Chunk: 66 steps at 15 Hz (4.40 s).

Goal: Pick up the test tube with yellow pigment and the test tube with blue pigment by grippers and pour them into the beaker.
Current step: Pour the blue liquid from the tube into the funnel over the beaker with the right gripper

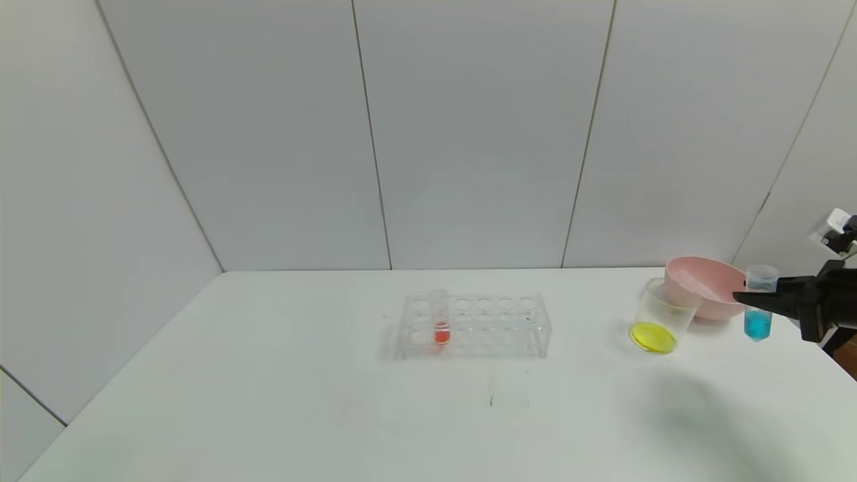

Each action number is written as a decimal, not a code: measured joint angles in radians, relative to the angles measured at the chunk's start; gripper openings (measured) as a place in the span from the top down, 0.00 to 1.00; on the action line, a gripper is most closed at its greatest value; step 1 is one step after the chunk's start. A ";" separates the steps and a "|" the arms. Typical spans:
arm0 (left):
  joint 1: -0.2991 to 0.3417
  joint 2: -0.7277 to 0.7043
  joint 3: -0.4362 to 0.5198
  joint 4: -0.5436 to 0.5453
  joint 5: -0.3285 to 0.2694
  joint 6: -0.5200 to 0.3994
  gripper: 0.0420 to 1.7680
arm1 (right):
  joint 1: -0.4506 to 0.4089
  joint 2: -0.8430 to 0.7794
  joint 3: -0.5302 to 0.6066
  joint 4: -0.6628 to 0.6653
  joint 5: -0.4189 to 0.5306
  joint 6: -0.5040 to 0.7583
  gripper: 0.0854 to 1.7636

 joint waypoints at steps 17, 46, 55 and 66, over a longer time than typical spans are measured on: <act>0.000 0.000 0.000 0.000 0.000 0.000 0.00 | 0.084 0.294 -0.927 0.950 -0.372 -0.398 0.74; 0.000 0.000 0.000 0.000 0.000 0.000 0.00 | 0.409 0.400 -1.041 1.030 -1.069 -0.633 0.74; 0.000 0.000 0.000 0.000 0.000 0.000 0.00 | 0.456 0.403 -1.041 1.037 -1.270 -0.692 0.74; 0.000 0.000 0.000 0.000 0.000 0.000 0.00 | 0.527 0.408 -1.041 1.029 -1.483 -0.779 0.74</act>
